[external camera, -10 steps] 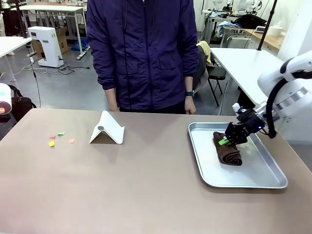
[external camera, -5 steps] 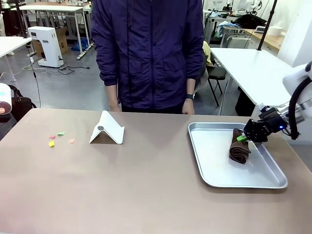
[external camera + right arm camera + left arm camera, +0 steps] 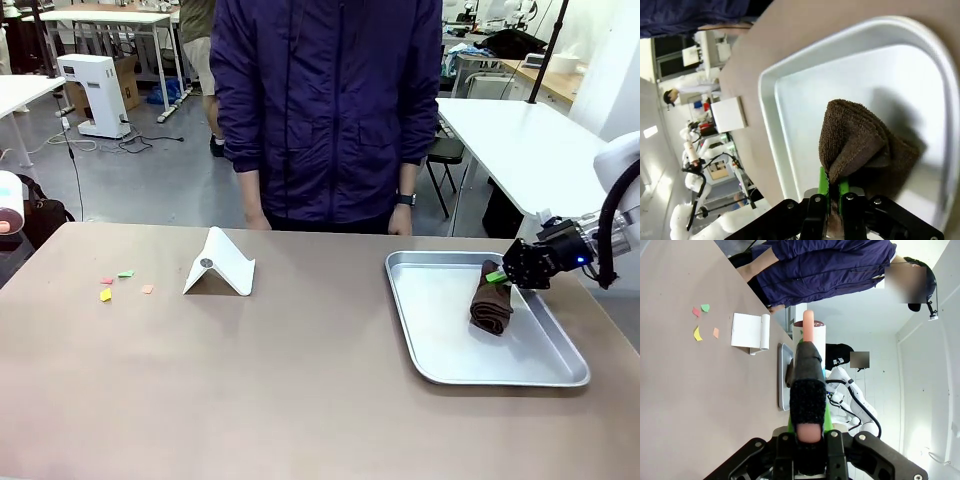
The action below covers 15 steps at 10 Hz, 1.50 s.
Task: Clean the surface of the table.
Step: If a person points to the right, clean the right side of the table with your right hand, and if they point to the left, clean the left side with your left hand.
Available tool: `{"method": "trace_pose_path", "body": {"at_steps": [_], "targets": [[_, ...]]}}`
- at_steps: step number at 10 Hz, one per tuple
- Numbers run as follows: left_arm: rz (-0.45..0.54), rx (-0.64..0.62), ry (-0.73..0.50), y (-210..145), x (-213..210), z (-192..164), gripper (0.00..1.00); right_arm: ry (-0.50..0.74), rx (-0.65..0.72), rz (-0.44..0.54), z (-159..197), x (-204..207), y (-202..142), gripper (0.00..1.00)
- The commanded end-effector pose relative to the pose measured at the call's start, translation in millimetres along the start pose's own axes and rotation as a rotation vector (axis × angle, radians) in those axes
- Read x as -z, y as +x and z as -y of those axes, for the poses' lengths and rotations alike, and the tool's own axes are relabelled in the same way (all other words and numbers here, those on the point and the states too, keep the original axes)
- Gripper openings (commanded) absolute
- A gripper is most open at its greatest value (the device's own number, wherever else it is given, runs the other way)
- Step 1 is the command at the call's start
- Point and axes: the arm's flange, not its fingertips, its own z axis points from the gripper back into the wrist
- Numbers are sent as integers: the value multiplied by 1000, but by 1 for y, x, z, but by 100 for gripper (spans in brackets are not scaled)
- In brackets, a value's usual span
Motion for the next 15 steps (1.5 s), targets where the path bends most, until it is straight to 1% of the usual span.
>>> {"method": "trace_pose_path", "body": {"at_steps": [1,2,3,5,6,7,8,9,10,12,14,15], "targets": [[-6,5,4,-2,-1,2,0,122,-70,-13,-21,25,3,8],[-6,5,4,-2,-1,2,0,184,-93,-41,-37,39,7,8],[-6,5,4,-2,-1,2,0,273,-117,-89,-55,49,9,8],[-6,5,4,-2,-1,2,0,457,-97,-172,-77,50,7,8],[-6,5,4,-2,-1,2,0,578,-88,-204,-86,41,1,8],[-6,5,4,-2,-1,2,0,728,-52,-208,-96,24,-7,8],[-6,5,4,-2,-1,2,0,903,11,-213,-104,-1,-20,8],[-6,5,4,-2,-1,2,0,1001,68,-205,-104,-27,-32,8],[-6,5,4,-2,-1,2,0,1039,94,-214,-97,-52,-45,8],[-6,5,4,-2,-1,2,0,1032,94,-116,-68,-100,-77,8],[-6,5,4,-2,-1,2,0,1051,96,5,-35,-140,-100,8],[-6,5,4,-2,-1,2,0,1075,108,48,-17,-159,-110,8]]}}
